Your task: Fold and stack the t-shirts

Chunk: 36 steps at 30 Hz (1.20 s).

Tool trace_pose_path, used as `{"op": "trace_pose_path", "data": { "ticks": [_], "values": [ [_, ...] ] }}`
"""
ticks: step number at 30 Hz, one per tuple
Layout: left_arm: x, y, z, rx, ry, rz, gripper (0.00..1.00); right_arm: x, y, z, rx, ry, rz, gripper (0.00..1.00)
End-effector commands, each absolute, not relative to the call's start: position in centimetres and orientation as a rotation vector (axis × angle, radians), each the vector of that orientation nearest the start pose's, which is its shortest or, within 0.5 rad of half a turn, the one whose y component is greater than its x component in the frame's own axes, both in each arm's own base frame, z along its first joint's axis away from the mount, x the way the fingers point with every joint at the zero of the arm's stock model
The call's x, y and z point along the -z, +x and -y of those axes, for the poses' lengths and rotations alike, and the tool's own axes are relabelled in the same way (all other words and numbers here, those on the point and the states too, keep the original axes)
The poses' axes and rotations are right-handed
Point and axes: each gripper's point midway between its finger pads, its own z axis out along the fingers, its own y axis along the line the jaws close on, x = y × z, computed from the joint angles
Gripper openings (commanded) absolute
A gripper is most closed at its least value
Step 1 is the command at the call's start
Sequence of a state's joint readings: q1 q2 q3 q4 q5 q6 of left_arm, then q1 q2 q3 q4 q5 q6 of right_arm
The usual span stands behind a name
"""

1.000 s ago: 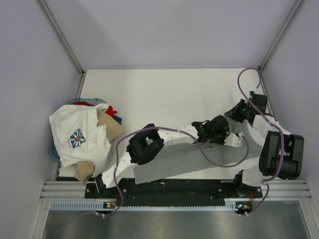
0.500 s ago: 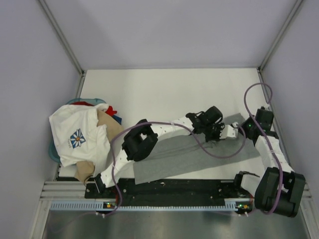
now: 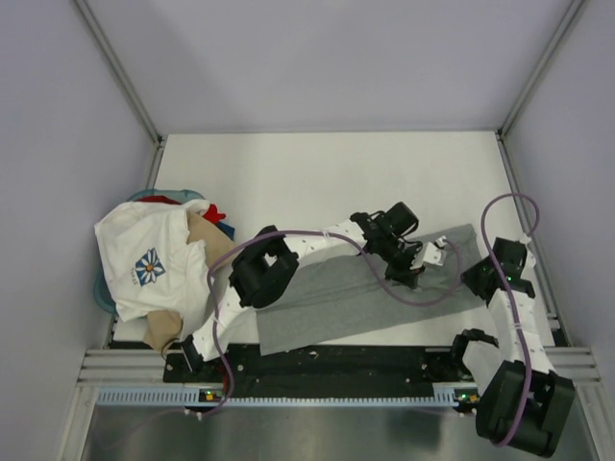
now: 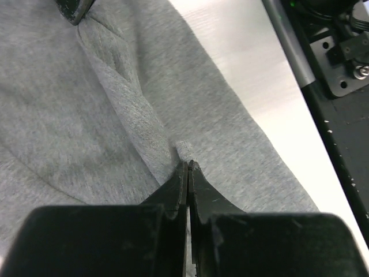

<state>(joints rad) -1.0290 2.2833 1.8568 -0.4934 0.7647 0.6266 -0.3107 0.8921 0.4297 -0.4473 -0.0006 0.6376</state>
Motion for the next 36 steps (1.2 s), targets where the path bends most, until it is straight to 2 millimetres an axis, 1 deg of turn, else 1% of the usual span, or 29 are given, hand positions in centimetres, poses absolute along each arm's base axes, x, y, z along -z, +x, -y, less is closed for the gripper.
{"op": "trace_pose_path", "data": {
  "ticks": [1,3,6,8,9,11,12,13,14,15,16,17,18,19,20,21,22,23,24,26,27,28,29,31,32,34,36],
  "values": [
    [-10.6,17.4,51.6,-1.649,-2.707,1.689,0.00,-4.3,20.4,6.3,-0.024,1.359,-2.081,0.00],
    [-10.5,17.5,51.9,-1.664,-2.702,1.687,0.00,-4.5,20.1,6.6,-0.016,1.401,-2.028,0.00],
    [-10.2,17.8,52.1,-1.663,-2.713,1.684,0.00,-4.8,19.7,7.0,0.010,1.415,-1.986,0.01],
    [-10.2,17.9,52.1,-1.661,-2.719,1.680,0.01,-5.0,19.4,7.0,0.013,1.441,-1.970,0.10],
    [-10.4,18.1,52.2,-1.663,-2.731,1.673,0.05,-5.0,19.0,7.1,0.025,1.471,-1.957,0.14],
    [-10.4,18.1,52.1,-1.648,-2.755,1.643,0.16,-5.2,17.9,7.3,0.067,1.549,-1.933,0.19],
    [-10.4,18.0,51.9,-1.637,-2.770,1.623,0.23,-5.7,17.5,7.7,0.091,1.581,-1.899,0.25],
    [-10.5,18.0,51.8,-1.632,-2.783,1.603,0.28,-6.1,17.2,7.7,0.097,1.608,-1.874,0.35],
    [-10.5,18.0,51.5,-1.616,-2.796,1.583,0.33,-6.7,17.1,8.0,0.100,1.624,-1.837,0.39],
    [-10.8,18.0,51.5,-1.610,-2.815,1.561,0.35,-7.3,17.2,8.2,0.095,1.619,-1.810,0.44],
    [-10.8,17.8,51.0,-1.600,-2.816,1.531,0.37,-8.0,17.5,8.5,0.094,1.601,-1.779,0.45],
    [-11.0,17.4,50.6,-1.605,-2.819,1.482,0.39,-9.0,18.2,8.7,0.083,1.534,-1.777,0.45],
    [-11.5,17.1,50.2,-1.612,-2.823,1.436,0.41,-10.0,19.4,8.6,0.049,1.432,-1.792,0.45],
    [-11.7,16.7,49.8,-1.611,-2.825,1.401,0.42,-11.0,20.5,8.2,0.014,1.311,-1.832,0.45],
    [-12.2,16.5,49.5,-1.616,-2.837,1.365,0.45,-11.8,21.3,7.9,-0.009,1.231,-1.858,0.45],
    [-12.3,16.5,49.5,-1.617,-2.840,1.358,0.45,-12.6,22.5,7.3,-0.062,1.148,-1.871,0.46],
    [-12.5,16.7,49.8,-1.620,-2.839,1.384,0.45,-12.8,23.7,6.2,-0.129,1.034,-1.913,0.47],
    [-12.6,17.4,50.6,-1.612,-2.835,1.461,0.45,-13.2,24.7,5.3,-0.186,0.945,-1.944,0.46],
    [-12.6,18.3,51.5,-1.605,-2.820,1.570,0.44,-12.9,25.1,4.5,-0.227,0.900,-1.994,0.42],
    [-11.9,20.5,53.3,-1.545,-2.771,1.860,0.41,-12.2,26.0,3.0,-0.316,0.832,-2.089,0.30],
    [-11.5,21.2,53.9,-1.524,-2.756,1.951,0.40,-11.7,26.3,2.1,-0.366,0.794,-2.139,0.22],
    [-11.1,21.3,54.2,-1.503,-2.745,1.993,0.39,-11.0,26.6,1.2,-0.410,0.759,-2.191,0.16],
    [-10.6,21.2,54.1,-1.499,-2.727,2.006,0.38,-10.4,26.8,0.2,-0.452,0.735,-2.234,0.12],
    [-10.0,20.7,53.7,-1.508,-2.691,1.995,0.38,-8.7,26.6,-1.4,-0.497,0.717,-2.328,0.00],
    [-9.7,20.5,53.4,-1.501,-2.686,1.985,0.38,-7.6,26.3,-2.1,-0.509,0.723,-2.379,0.00],
    [-9.5,20.0,52.8,-1.497,-2.686,1.959,0.39,-5.7,24.8,-3.2,-0.528,0.772,-2.473,0.00],
    [-9.8,19.6,52.4,-1.498,-2.699,1.916,0.40,-4.6,23.5,-3.8,-0.540,0.824,-2.508,0.00]
  ]
}}
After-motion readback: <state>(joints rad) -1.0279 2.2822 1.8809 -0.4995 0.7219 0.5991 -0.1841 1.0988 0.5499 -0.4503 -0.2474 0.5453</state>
